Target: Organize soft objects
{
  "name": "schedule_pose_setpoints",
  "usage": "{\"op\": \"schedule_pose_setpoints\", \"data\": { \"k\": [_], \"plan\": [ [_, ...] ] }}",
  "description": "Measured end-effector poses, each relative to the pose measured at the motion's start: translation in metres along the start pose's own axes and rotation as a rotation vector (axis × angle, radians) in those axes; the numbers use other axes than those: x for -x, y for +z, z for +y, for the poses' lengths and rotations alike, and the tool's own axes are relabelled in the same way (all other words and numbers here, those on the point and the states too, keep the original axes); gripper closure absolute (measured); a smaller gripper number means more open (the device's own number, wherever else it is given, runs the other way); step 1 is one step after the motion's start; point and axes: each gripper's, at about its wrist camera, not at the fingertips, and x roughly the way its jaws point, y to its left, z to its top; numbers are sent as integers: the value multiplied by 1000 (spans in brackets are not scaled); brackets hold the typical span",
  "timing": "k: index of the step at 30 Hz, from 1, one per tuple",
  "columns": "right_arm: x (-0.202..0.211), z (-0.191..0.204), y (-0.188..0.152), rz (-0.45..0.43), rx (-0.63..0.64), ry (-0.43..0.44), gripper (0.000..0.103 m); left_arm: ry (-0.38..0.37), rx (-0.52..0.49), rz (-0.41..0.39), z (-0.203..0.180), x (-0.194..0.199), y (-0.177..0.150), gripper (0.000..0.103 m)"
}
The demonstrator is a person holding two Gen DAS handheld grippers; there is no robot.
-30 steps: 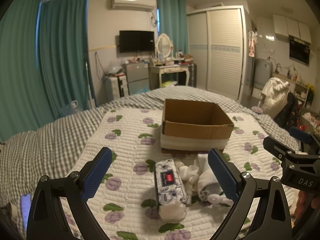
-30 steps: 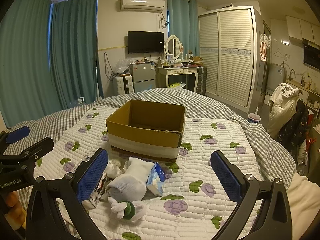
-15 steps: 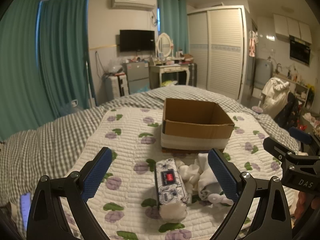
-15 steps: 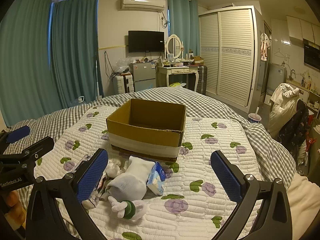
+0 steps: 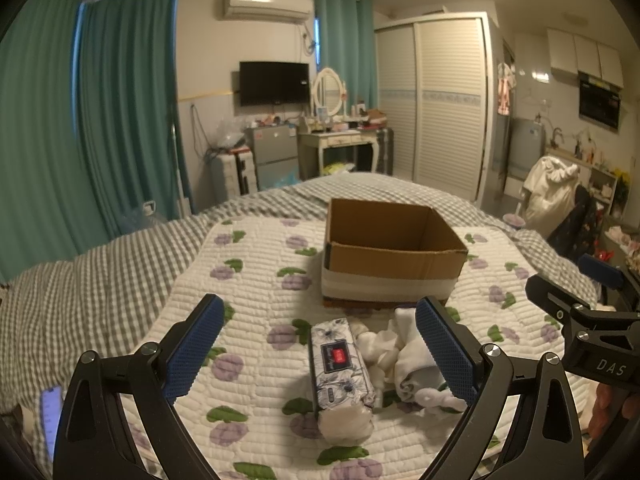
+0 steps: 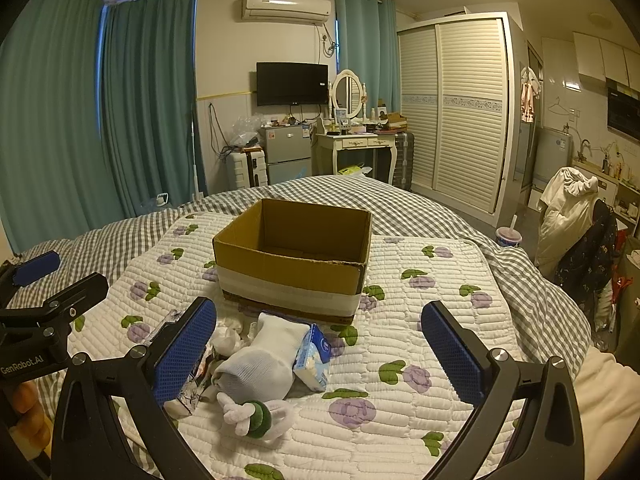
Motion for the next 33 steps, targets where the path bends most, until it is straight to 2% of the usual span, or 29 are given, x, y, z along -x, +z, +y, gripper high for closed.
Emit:
{"op": "schedule_pose_setpoints", "data": {
  "k": [16, 19, 28, 33],
  "plan": [
    [20, 4, 6, -5, 24, -8, 0, 4, -7, -20, 2, 12, 4, 5],
    [18, 7, -2, 23, 37, 0, 0, 8, -2, 19, 3, 4, -5, 5],
    [-20, 13, -53, 185, 66, 21, 0, -55, 1, 217, -7, -47, -62, 6],
    [-39, 16, -71, 246, 71, 36, 0, -64, -17, 270, -13, -71, -79, 7]
  ]
}}
